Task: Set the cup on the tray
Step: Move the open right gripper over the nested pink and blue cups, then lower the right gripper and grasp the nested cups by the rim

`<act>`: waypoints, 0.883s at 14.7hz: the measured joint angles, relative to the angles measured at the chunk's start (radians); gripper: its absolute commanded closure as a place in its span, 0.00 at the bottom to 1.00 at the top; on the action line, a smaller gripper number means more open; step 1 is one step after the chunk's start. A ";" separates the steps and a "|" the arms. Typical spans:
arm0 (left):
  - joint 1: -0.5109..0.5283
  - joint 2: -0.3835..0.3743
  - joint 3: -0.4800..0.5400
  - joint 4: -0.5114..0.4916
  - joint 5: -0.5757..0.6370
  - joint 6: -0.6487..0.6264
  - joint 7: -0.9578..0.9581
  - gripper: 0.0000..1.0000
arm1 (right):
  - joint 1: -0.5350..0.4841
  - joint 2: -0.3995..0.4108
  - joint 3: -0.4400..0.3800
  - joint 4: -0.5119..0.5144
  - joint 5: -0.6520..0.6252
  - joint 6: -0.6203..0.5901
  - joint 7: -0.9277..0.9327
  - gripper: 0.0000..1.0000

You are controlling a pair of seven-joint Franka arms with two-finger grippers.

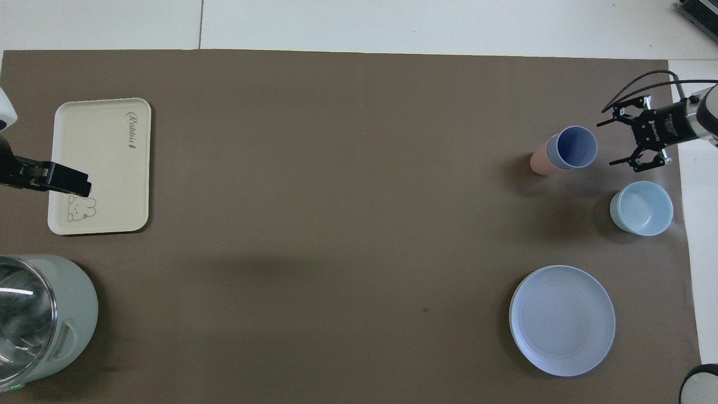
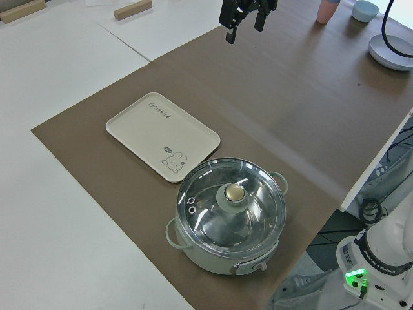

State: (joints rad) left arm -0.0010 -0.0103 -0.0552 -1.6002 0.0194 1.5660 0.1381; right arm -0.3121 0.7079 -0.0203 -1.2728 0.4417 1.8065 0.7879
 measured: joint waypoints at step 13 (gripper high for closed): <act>-0.003 0.000 -0.003 -0.002 0.000 -0.005 0.000 0.00 | 0.031 -0.027 0.002 -0.119 0.102 -0.002 0.094 0.01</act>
State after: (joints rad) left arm -0.0038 -0.0105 -0.0582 -1.6017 0.0194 1.5610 0.1384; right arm -0.2810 0.6808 -0.0183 -1.3922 0.5439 1.8047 0.8815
